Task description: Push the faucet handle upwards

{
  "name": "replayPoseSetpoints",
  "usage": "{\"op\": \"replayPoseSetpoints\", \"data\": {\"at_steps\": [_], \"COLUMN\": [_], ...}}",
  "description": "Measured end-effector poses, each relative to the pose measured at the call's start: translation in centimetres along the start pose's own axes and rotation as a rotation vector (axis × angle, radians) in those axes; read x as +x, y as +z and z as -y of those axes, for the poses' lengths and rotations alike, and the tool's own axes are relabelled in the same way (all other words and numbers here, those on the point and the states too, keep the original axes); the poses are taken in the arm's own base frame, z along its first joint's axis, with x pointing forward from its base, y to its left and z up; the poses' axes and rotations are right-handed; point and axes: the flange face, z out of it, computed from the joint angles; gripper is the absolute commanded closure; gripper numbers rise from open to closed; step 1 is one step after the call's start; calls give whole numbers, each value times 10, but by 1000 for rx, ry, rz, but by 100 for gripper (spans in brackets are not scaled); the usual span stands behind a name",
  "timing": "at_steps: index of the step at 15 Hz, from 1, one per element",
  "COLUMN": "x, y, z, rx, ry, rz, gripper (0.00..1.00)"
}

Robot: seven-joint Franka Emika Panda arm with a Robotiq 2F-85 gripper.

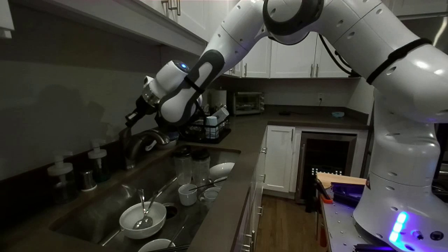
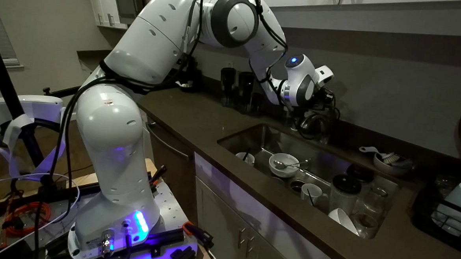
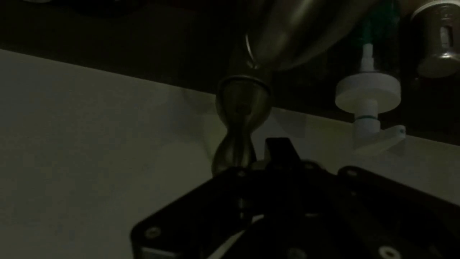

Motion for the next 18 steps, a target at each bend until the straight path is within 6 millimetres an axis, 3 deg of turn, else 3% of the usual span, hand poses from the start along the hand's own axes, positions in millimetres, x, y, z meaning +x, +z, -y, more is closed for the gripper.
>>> {"op": "replayPoseSetpoints", "data": {"at_steps": [18], "x": [12], "y": [-13], "z": [-22], "rx": [99], "ry": [35], "rz": [65], "gripper": [100]}}
